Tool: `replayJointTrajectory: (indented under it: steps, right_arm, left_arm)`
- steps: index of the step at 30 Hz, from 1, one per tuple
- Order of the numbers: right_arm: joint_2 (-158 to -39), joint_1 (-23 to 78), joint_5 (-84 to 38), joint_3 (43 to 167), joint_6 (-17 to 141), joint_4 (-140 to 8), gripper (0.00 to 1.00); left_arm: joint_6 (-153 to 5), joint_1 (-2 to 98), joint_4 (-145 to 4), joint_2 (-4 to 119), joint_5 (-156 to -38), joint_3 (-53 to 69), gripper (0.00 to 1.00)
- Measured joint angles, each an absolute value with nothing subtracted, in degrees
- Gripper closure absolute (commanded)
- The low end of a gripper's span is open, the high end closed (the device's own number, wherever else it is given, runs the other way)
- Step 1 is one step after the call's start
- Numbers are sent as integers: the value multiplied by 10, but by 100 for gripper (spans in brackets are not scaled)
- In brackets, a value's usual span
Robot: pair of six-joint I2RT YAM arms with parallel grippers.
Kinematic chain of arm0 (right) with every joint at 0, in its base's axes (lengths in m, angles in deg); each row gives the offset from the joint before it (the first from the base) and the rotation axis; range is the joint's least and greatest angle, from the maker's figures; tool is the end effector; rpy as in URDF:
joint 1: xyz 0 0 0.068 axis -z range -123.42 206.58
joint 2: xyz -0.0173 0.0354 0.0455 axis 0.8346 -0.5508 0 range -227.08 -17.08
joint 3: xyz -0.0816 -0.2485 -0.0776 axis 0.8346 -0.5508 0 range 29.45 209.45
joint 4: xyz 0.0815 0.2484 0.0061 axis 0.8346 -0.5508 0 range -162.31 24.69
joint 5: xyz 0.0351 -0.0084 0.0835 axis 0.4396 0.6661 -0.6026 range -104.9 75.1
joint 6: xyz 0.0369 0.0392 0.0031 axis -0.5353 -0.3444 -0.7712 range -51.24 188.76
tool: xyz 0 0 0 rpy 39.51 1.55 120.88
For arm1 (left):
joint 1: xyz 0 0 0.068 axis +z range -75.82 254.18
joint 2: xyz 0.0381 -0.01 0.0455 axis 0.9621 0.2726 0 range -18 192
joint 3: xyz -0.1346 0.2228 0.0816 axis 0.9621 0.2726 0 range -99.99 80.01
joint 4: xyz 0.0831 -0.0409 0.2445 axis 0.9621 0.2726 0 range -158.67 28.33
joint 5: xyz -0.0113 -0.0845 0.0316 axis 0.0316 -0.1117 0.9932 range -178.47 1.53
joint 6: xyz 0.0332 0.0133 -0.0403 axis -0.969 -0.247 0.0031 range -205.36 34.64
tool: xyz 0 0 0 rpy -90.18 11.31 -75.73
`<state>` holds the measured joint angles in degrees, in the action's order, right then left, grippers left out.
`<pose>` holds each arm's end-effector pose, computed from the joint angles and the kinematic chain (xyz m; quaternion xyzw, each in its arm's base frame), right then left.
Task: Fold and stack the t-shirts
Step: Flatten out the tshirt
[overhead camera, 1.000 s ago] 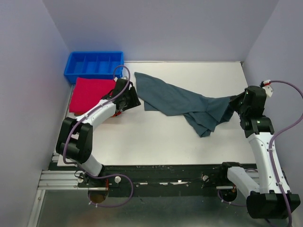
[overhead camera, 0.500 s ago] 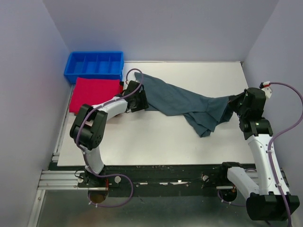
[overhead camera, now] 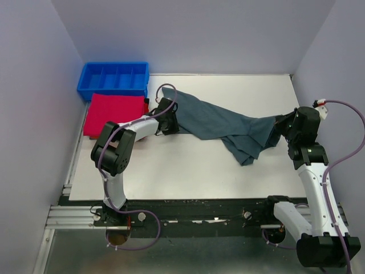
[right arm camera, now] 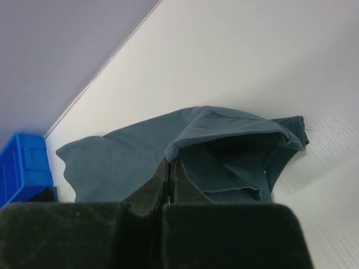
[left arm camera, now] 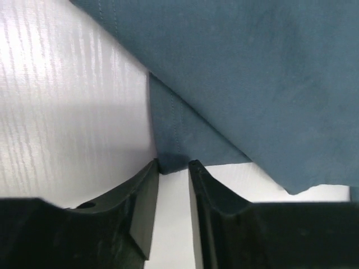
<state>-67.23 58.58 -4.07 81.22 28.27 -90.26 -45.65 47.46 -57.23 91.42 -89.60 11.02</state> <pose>0.1939 -0.0135 0.3399 0.3497 0.7564 0.1059 0.5425 0.3578 -0.1808 0.1630 -0.1036 0.9394 -0.1866 0.2681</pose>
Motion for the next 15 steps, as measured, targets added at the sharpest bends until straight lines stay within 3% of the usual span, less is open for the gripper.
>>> replayJointTrajectory:
  steps: [5,7,15]
  right_arm:
    - [-665,586,-41,809,283,-902,99]
    - [-662,586,-41,809,283,-902,99]
    - [-647,586,-42,801,283,-902,99]
  left_arm:
    - [-452,475,-586,922,-880,111,95]
    - [-453,475,-596,925,-874,111,100]
    - [-496,472,-564,936,-802,72,100]
